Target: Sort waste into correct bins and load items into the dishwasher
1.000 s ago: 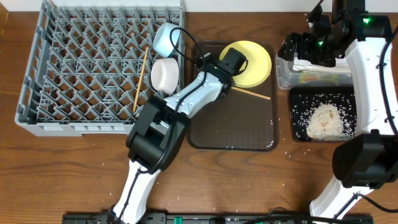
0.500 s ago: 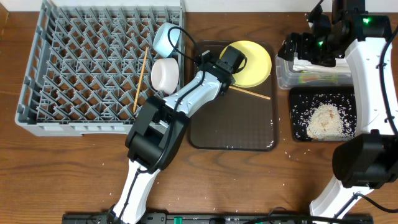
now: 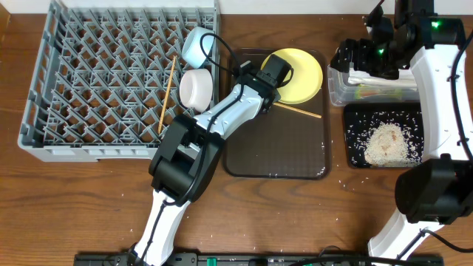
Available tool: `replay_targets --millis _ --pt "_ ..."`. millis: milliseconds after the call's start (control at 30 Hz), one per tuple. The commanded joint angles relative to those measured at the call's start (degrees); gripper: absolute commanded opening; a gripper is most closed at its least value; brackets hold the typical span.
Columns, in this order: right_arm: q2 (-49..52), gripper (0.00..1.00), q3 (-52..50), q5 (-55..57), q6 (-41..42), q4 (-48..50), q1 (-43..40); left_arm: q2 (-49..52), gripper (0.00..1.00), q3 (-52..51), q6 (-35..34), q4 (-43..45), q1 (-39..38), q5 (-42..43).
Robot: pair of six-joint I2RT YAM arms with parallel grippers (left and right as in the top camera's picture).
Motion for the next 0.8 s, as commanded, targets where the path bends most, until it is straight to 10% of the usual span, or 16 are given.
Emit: replay_targets --millis 0,767 --pt "-0.2 0.99 0.0 -0.2 0.1 0.0 0.9 1.7 0.49 -0.4 -0.1 -0.1 0.1 -0.1" --pt "-0.2 0.99 0.0 -0.2 0.1 0.0 0.9 3.1 0.49 -1.3 -0.5 -2.6 0.1 1.6"
